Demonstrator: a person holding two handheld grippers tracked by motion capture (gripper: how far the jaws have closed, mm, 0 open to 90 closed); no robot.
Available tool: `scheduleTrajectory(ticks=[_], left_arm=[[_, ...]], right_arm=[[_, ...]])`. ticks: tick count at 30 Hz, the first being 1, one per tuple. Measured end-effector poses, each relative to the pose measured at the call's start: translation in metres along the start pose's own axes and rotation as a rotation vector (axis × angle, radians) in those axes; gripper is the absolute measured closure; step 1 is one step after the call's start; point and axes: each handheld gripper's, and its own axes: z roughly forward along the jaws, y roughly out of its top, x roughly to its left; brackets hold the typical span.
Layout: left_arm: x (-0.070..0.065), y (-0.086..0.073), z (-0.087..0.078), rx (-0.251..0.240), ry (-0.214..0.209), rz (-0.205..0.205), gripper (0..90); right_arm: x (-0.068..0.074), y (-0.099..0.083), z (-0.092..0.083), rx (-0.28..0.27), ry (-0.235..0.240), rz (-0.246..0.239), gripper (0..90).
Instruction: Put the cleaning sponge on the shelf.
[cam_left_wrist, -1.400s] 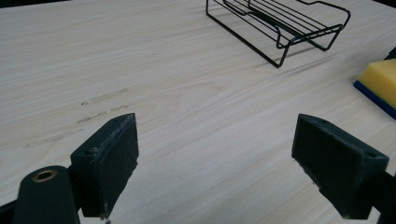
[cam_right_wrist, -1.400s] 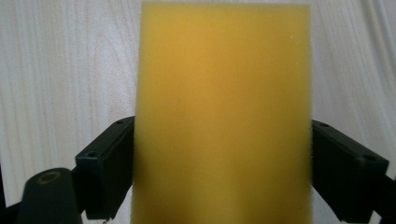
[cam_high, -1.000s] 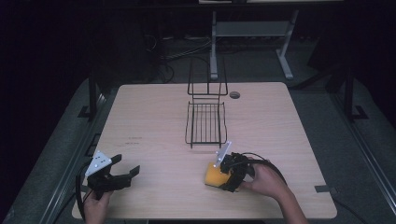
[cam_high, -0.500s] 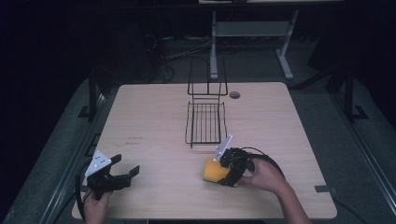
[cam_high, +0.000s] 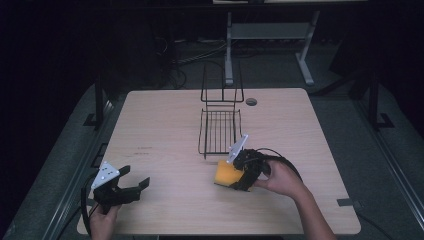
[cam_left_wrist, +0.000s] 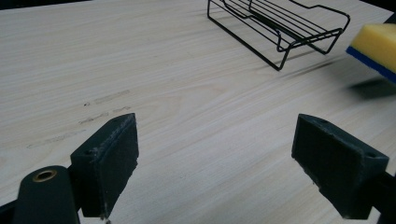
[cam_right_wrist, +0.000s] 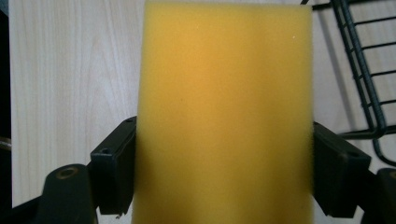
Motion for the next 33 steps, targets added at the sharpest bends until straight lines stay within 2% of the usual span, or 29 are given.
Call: scheduleTrajectory(ticks=[13,23,33], left_arm=[[0.000,0.000,0.000,-0.001,0.000,-0.002,14.1],[0.001,0.000,0.000,-0.005,0.001,-0.004,14.1],[0.000,0.000,0.000,-0.005,0.000,-0.002,14.0]], right_arm=[[-0.018,0.010,-0.008,-0.015,-0.006,0.005,21.8],[-0.026,0.022,-0.012,-0.005,-0.014,-0.004,21.8],[-0.034,0.025,-0.010,-0.003,-0.016,-0.007,21.8]])
